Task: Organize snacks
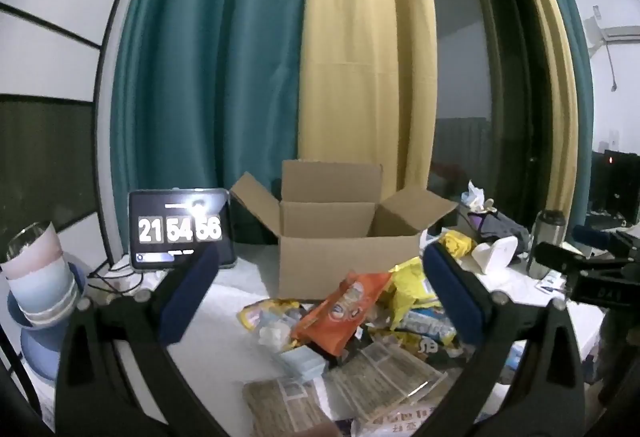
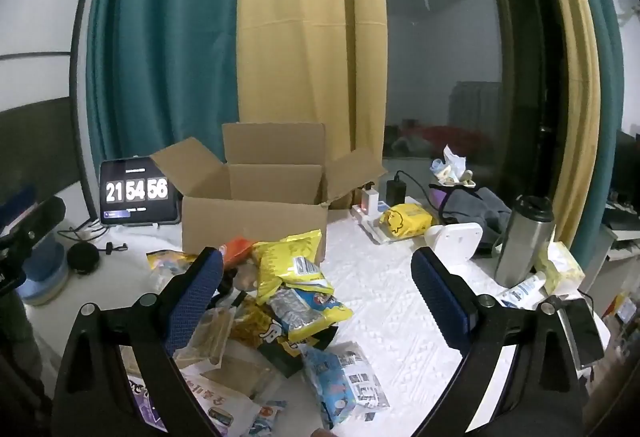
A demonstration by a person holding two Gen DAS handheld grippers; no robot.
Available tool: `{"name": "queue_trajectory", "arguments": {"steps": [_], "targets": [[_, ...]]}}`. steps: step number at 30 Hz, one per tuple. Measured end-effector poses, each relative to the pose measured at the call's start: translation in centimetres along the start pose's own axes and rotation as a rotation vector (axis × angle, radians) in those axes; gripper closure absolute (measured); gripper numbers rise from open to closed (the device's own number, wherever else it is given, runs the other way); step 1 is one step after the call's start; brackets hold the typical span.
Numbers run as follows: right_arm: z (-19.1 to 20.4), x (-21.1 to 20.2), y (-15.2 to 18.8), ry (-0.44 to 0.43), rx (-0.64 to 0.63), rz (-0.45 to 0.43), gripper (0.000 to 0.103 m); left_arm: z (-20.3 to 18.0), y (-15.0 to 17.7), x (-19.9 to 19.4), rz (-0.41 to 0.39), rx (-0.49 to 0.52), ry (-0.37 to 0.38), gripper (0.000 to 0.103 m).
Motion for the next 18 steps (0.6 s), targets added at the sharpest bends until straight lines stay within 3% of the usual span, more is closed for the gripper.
{"name": "queue_trajectory", "arguments": {"steps": [18], "targets": [[0.08,-0.05,0.83,0.0,-0.004,0.006,0.006,0.21,0.68,0.02,0.013,-0.016,-0.001,0.0]]}}
Point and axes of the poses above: each gripper's, at about its wrist camera, not at the fingertips, and x roughly the way its jaws point, z to its left, y to its underside, the point moved 6 cm from there along x, roughly the way its jaws point, and after that the axes turned 10 degrees about x, right-handed, at the moved point
